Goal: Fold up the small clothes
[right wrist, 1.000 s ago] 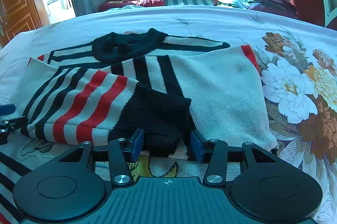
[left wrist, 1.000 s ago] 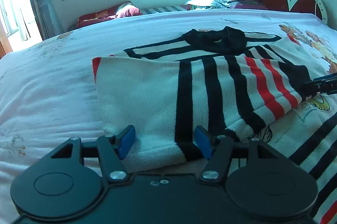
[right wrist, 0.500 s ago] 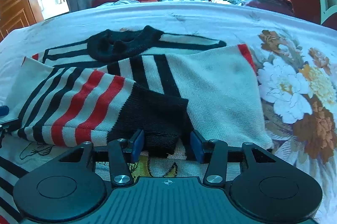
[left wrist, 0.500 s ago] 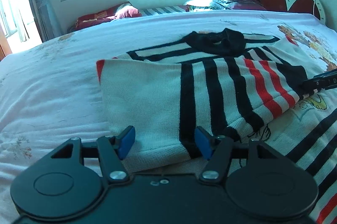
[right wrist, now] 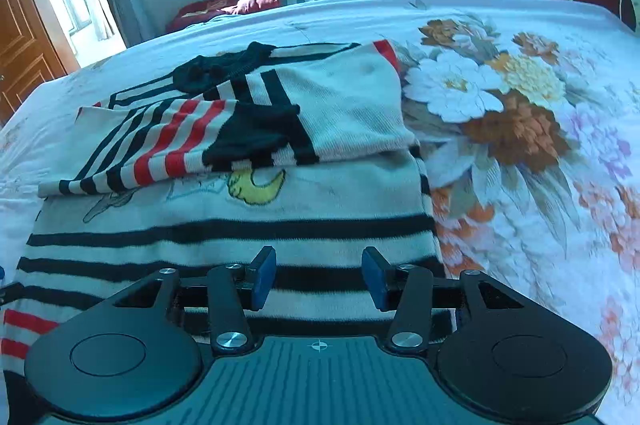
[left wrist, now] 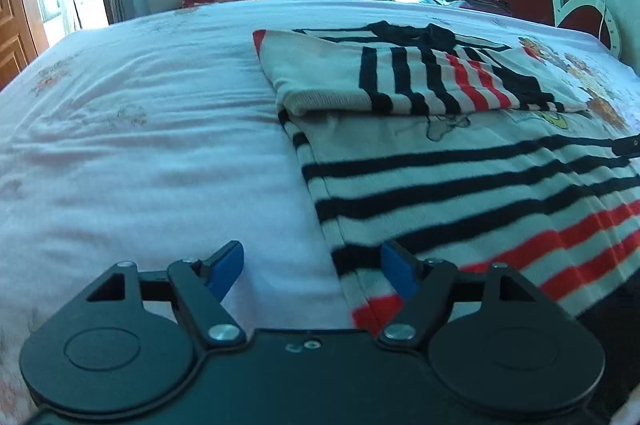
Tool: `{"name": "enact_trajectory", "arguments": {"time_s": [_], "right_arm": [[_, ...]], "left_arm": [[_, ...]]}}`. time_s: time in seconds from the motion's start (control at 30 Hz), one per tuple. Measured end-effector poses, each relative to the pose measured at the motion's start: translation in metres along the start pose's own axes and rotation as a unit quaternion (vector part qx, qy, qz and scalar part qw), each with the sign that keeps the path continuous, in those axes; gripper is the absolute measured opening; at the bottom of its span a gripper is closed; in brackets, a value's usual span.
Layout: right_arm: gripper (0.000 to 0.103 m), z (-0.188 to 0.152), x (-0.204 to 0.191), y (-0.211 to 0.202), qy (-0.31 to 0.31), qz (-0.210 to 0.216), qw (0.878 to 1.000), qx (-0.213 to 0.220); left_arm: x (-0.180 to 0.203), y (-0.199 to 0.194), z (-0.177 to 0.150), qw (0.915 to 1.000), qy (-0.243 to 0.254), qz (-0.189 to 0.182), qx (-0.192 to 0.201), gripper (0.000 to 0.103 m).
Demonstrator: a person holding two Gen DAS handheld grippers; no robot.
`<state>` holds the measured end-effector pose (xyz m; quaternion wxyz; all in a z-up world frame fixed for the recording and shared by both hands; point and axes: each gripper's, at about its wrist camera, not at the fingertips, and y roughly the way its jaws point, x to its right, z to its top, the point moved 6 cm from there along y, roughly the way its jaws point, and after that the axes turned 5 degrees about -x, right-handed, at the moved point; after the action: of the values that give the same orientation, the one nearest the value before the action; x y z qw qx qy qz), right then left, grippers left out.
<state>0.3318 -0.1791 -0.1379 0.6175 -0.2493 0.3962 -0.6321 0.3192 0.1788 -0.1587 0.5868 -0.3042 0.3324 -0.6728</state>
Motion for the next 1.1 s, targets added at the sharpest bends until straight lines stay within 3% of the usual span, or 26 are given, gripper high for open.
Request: {"name": "enact_trajectory", "arguments": {"time_s": [0.03, 0.13, 0.47, 0.6, 0.8, 0.93, 1.03, 1.1], "right_arm": [[0.047, -0.007, 0.005, -0.005, 0.004, 0.006, 1.000, -0.003], [0.047, -0.025, 0.023, -0.019, 0.011, 0.016, 1.000, -0.009], [0.047, -0.092, 0.079, -0.052, 0.095, 0.116, 0.988, -0.040], [0.047, -0.109, 0.080, -0.062, 0.122, 0.165, 0.978, -0.047], [0.047, -0.134, 0.068, -0.074, 0.132, 0.224, 0.963, -0.071], [0.047, -0.145, 0.060, -0.077, 0.138, 0.257, 0.953, -0.078], [0.046, -0.140, 0.062, -0.072, 0.154, 0.272, 0.947, -0.074], [0.036, -0.137, 0.066, -0.066, 0.170, 0.276, 0.943, -0.077]], "left_arm": [[0.003, -0.005, -0.006, 0.9999, -0.005, -0.010, -0.007, 0.071], [0.013, -0.018, -0.023, 0.9988, -0.028, -0.030, -0.026, 0.045], [0.038, -0.044, -0.073, 0.9857, -0.135, -0.084, -0.056, 0.044], [0.038, -0.052, -0.095, 0.9629, -0.219, -0.148, -0.057, 0.042], [0.035, -0.055, -0.115, 0.9305, -0.298, -0.207, -0.050, 0.034], [0.032, -0.041, -0.109, 0.9177, -0.310, -0.243, -0.055, 0.016], [0.030, -0.025, -0.101, 0.9104, -0.318, -0.259, -0.051, 0.016], [0.032, -0.017, -0.097, 0.9073, -0.324, -0.264, -0.047, 0.016]]}}
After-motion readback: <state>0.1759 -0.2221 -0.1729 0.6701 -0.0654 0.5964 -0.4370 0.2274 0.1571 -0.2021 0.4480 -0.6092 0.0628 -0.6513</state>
